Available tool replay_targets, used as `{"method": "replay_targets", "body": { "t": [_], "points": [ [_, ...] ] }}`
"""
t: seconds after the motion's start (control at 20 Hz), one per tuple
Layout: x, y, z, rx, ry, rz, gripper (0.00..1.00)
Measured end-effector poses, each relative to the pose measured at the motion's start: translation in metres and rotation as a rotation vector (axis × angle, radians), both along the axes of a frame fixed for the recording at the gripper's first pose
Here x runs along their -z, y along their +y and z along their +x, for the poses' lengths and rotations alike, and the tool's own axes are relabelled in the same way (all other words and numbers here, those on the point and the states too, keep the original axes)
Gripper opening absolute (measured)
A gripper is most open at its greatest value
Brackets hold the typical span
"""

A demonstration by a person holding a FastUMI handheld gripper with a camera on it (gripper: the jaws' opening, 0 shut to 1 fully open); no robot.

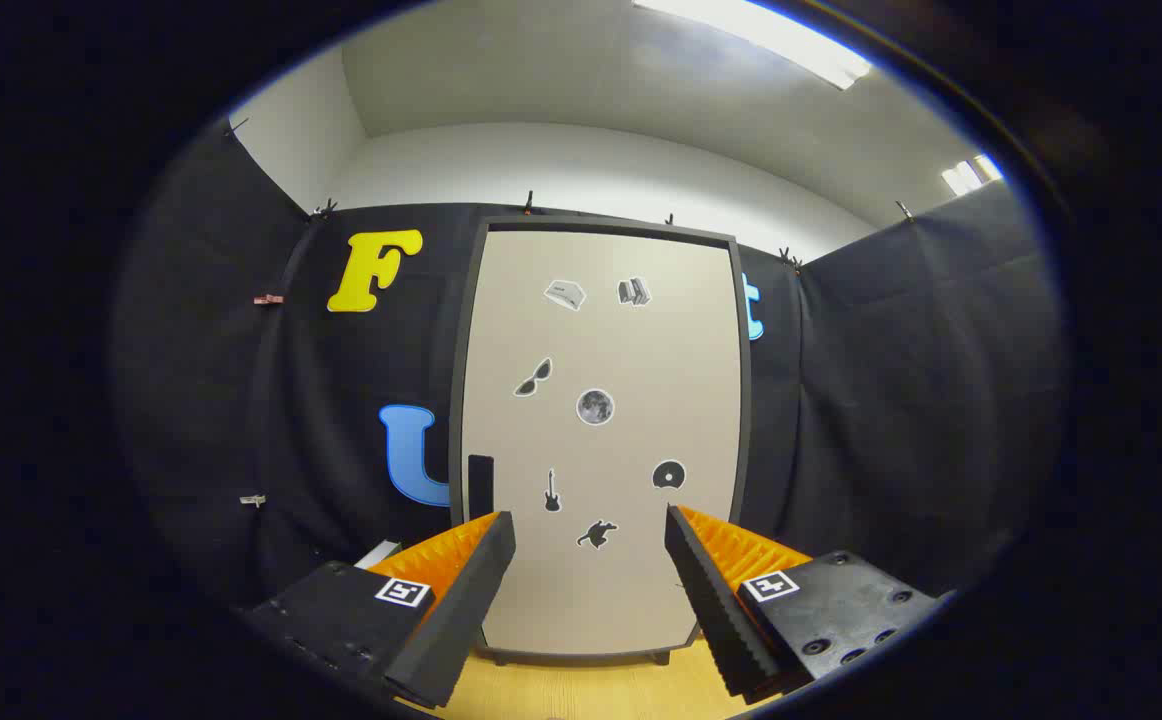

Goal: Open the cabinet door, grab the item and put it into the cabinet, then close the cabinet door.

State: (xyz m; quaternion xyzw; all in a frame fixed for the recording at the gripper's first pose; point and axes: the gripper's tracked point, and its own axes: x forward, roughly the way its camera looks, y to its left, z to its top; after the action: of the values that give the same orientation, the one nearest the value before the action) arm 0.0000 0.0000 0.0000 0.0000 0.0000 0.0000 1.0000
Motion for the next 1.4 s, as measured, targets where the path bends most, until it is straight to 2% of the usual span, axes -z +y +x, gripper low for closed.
{"method": "replay_targets", "body": {
  "t": [0.9, 1.4],
  "points": [
    [0.013, 0.007, 0.01, -0.016, 0.041, 0.001, 0.97],
    [0.023, 0.052, 0.023, -0.112, 0.054, 0.044, 0.97]
  ]
}}
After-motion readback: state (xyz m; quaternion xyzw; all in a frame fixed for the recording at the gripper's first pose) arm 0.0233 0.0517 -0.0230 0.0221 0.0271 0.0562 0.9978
